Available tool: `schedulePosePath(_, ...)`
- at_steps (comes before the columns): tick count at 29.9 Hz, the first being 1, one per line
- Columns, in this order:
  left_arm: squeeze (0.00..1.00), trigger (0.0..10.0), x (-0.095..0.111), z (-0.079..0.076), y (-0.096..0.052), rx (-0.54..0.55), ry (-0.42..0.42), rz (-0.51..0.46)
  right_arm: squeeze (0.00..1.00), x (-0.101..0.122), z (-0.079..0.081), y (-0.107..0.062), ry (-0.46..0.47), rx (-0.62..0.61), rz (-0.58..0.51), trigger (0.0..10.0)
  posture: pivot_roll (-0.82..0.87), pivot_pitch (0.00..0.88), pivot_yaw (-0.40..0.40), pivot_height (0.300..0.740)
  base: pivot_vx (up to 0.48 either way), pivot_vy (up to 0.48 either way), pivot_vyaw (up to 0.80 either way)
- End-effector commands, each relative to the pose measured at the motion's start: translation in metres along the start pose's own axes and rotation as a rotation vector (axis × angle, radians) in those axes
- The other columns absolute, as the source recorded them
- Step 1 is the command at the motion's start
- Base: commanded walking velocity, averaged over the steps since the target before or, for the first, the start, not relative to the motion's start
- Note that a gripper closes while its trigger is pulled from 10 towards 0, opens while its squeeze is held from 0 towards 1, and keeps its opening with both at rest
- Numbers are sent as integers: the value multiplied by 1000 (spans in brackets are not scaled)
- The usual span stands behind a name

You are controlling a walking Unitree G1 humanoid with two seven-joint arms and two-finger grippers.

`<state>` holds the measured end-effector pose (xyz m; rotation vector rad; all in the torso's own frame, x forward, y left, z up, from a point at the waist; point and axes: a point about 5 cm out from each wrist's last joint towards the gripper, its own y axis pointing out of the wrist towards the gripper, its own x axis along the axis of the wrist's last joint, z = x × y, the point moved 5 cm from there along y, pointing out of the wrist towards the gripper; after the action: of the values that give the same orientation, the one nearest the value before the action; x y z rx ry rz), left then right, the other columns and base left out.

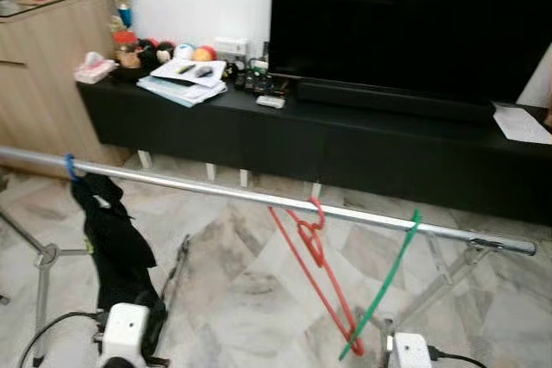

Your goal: Hang hanger

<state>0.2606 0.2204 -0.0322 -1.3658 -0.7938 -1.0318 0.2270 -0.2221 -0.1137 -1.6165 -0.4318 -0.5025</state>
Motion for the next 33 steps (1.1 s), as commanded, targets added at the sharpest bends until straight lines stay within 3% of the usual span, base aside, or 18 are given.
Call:
schedulePosePath(1, 0, 10000, 1, 5, 0, 1, 34, 14, 0, -1, 7, 1, -8, 22, 9, 10000, 160, 0, -64, 740, 0, 0, 0)
schedulePosePath(13, 0, 10000, 67, 3, 45, 30, 133, -104, 0, 6, 1, 1, -35, 18, 1, 10000, 146, 0, -117, 740, 0, 0, 0)
schedulePosePath(17, 0, 10000, 68, 1, 47, 28, 138, -98, 0, 7, -1, 1, -38, 12, -1, 10000, 140, 0, -118, 740, 0, 0, 0)
schedulePosePath(24, 0, 10000, 40, -1, 37, 42, 157, -38, 0, 8, -2, 1, -17, 7, -6, 10000, 124, 0, -100, 740, 0, 0, 0)
schedulePosePath(33, 0, 10000, 37, 11, 29, 80, 163, -36, 0, 4, 3, 1, 0, 11, 4, 10000, 137, 0, -72, 740, 0, -426, 0)
